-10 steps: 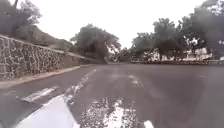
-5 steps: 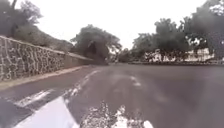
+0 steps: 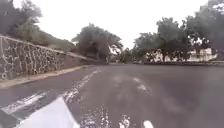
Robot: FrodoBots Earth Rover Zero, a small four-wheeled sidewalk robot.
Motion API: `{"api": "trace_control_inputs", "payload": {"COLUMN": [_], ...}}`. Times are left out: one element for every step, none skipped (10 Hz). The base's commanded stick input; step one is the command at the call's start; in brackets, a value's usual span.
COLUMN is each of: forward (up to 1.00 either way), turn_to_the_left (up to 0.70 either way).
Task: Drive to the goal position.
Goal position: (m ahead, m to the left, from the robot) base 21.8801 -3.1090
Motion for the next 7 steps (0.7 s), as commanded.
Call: {"api": "trace_control_inputs", "payload": {"forward": [0.5,0.5,0.5,0.5,0.5,0.5,0.5], "turn_to_the_left": [0.0,0.0,0.0,0.0,0.0,0.0,0.0]}}
